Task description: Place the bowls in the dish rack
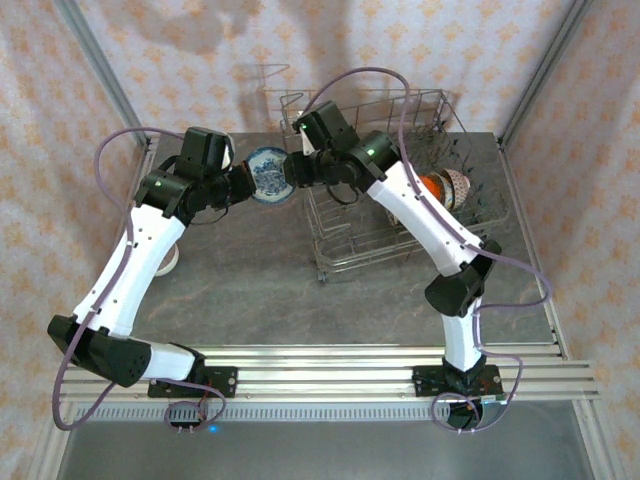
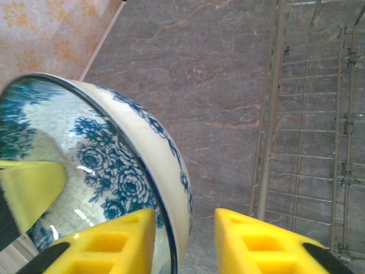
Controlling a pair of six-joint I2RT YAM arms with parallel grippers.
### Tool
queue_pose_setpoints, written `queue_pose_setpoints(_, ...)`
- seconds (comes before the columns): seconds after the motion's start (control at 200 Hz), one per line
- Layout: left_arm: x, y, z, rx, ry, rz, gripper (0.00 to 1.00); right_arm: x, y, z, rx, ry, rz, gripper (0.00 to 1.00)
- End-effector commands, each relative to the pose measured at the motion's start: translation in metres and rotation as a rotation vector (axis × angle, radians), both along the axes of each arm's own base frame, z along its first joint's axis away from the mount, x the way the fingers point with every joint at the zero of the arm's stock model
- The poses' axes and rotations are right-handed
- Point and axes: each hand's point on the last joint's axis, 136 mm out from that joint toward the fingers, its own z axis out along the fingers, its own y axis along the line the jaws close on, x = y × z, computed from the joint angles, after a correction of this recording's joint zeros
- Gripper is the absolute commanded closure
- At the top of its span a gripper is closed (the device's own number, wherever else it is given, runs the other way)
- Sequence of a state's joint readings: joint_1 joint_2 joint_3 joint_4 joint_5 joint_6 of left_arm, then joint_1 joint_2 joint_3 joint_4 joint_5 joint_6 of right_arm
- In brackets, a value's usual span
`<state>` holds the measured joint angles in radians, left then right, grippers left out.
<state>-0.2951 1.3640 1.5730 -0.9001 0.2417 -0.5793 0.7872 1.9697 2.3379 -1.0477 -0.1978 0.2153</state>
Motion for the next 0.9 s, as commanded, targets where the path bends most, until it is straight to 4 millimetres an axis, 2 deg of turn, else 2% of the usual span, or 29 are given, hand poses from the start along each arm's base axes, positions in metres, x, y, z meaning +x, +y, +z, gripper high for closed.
queue_pose_setpoints(0.0,0.001,0.001,0.027,-0.012,-0.073,0.024,1.00,0.007,-0.004,0.004,-0.009,-0.021,-0.057,0.75)
queue_pose_setpoints(0.16,0.000,-0.001,0.026,-0.002,-0.070,0.025,1.00,0.006,-0.005,0.003,-0.007,-0.009,-0.074,0.91)
queue_pose_setpoints(0.325,-0.003,-0.005,0.025,0.000,-0.062,0.014,1.00,0.005,-0.015,0.006,-0.032,-0.024,-0.111,1.00)
queue_pose_setpoints(0.415,-0.005,-0.007,0.026,-0.004,-0.066,0.001,0.89,0.007,-0.025,0.006,-0.062,-0.039,-0.151,1.00)
queue_pose_setpoints(0.485,-0.007,-0.001,0.028,0.020,-0.077,0.017,0.68,0.008,-0.036,0.007,-0.091,-0.054,-0.188,1.00)
queue_pose_setpoints(0.576,-0.012,0.008,0.035,0.041,-0.105,0.037,0.57,0.010,-0.053,0.014,-0.124,-0.090,-0.249,1.00)
queue_pose_setpoints(0.716,-0.017,0.018,0.042,0.043,-0.131,0.056,0.48,0.018,-0.089,0.025,-0.163,-0.148,-0.370,1.00)
queue_pose_setpoints(0.786,-0.019,0.016,0.039,0.032,-0.123,0.042,0.46,0.024,-0.110,0.036,-0.157,-0.174,-0.427,1.00)
queue_pose_setpoints(0.896,-0.017,0.000,0.029,-0.026,-0.096,-0.010,0.41,0.035,-0.154,0.058,-0.173,-0.244,-0.554,1.00)
